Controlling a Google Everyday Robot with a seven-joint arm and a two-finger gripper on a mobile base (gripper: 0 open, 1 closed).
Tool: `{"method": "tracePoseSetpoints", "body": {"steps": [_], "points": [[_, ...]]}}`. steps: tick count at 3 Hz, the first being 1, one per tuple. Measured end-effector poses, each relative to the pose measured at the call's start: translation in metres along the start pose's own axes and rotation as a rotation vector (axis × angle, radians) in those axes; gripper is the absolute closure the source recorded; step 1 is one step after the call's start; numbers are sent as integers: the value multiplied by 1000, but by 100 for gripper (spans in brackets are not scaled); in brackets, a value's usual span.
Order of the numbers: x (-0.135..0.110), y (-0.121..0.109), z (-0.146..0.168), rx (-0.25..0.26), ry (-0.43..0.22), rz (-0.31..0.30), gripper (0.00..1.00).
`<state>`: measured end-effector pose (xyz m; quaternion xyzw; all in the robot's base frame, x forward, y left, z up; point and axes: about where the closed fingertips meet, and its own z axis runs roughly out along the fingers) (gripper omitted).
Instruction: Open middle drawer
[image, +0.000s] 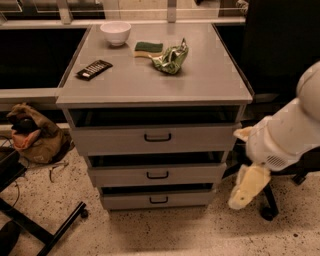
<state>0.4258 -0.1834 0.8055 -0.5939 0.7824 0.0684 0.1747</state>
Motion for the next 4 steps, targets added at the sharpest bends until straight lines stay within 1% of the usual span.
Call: {"method": "tracePoseSetpoints", "body": {"steps": [1, 2, 3, 4], "points": [[6, 12, 68, -46, -77, 27, 0], [6, 12, 68, -46, -77, 27, 0], [11, 10, 79, -19, -106, 42, 0], [30, 22, 119, 15, -141, 88, 0]]}}
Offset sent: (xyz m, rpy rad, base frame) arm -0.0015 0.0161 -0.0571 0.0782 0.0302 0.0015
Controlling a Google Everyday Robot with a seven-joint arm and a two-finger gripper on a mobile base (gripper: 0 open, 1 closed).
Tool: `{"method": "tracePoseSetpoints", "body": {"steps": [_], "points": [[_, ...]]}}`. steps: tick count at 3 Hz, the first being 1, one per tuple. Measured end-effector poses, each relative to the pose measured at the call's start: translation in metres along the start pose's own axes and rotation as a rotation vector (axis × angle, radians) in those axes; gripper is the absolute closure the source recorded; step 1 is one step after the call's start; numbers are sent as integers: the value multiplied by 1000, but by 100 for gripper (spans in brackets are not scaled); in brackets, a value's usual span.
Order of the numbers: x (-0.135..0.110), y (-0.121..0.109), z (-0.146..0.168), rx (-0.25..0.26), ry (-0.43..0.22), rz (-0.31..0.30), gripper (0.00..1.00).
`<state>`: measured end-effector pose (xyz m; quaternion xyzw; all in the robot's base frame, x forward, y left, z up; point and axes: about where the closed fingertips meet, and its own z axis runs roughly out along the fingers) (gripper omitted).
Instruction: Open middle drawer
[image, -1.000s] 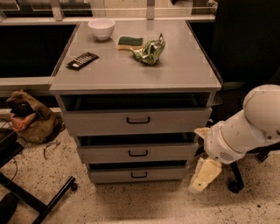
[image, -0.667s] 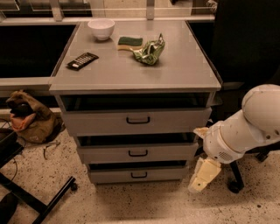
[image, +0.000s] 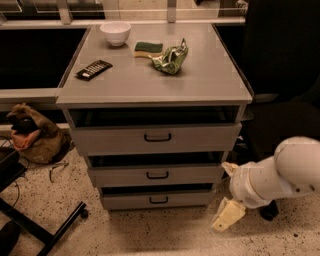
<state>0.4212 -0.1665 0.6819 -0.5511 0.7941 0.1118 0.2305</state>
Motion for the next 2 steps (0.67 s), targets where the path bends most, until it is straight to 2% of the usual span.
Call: {"method": "tracePoseSetpoints", "body": {"steps": [1, 2], "points": [[18, 3, 42, 52, -39, 8, 0], [13, -18, 85, 90, -132, -14, 0]]}}
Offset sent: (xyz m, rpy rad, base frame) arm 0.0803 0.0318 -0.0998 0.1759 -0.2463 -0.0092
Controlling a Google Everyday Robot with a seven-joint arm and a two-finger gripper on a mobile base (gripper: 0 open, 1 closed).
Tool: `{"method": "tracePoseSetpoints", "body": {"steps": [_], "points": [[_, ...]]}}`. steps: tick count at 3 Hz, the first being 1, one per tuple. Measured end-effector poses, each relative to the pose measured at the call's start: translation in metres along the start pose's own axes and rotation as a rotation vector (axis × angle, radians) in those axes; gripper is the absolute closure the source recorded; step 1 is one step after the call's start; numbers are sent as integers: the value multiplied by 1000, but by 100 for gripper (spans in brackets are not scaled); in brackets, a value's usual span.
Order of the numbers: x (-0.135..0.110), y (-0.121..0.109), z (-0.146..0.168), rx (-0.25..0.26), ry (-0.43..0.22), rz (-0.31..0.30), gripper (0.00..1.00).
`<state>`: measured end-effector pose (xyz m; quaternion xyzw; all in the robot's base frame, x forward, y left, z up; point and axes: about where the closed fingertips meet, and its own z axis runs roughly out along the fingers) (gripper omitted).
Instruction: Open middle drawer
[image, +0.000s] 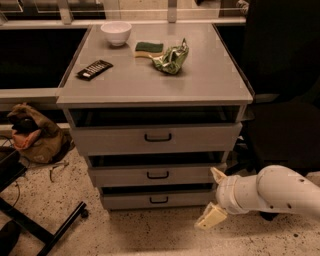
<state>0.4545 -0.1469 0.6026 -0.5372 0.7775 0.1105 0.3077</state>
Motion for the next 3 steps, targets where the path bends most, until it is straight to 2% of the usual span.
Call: {"method": "tracePoseSetpoints", "body": {"steps": [1, 2, 3], "points": [[0, 0, 0, 0, 0, 0, 0], [2, -2, 23, 4, -26, -11, 0], [5, -7, 63, 26, -43, -48, 0]]}}
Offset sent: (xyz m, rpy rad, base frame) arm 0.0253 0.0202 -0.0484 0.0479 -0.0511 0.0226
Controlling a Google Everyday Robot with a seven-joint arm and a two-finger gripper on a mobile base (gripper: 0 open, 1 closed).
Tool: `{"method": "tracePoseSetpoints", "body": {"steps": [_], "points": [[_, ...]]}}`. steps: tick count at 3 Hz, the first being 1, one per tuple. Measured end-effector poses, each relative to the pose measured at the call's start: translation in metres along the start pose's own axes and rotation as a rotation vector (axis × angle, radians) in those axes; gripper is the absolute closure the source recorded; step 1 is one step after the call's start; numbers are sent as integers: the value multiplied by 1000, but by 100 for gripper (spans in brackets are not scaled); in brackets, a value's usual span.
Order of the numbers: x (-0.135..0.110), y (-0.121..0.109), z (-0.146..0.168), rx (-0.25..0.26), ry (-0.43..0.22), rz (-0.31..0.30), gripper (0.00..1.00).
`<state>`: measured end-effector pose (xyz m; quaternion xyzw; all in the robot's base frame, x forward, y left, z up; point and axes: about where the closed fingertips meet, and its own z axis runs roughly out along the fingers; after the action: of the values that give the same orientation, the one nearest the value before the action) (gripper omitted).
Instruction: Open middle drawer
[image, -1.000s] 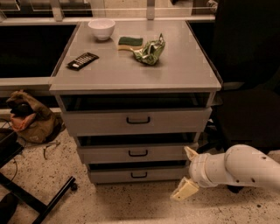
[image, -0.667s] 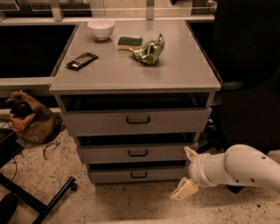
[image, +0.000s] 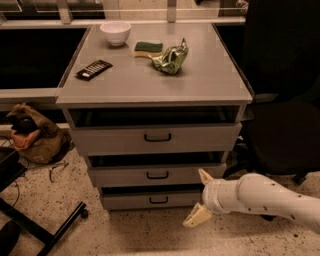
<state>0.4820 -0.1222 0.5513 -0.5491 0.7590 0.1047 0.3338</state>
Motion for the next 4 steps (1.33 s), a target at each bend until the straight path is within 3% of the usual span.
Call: {"method": "tracePoseSetpoints", "body": {"steps": [2, 3, 4], "points": [[-4, -23, 60, 97, 0, -90, 0], [-4, -23, 60, 97, 0, -90, 0], [-12, -35, 82, 94, -22, -114, 0]]}}
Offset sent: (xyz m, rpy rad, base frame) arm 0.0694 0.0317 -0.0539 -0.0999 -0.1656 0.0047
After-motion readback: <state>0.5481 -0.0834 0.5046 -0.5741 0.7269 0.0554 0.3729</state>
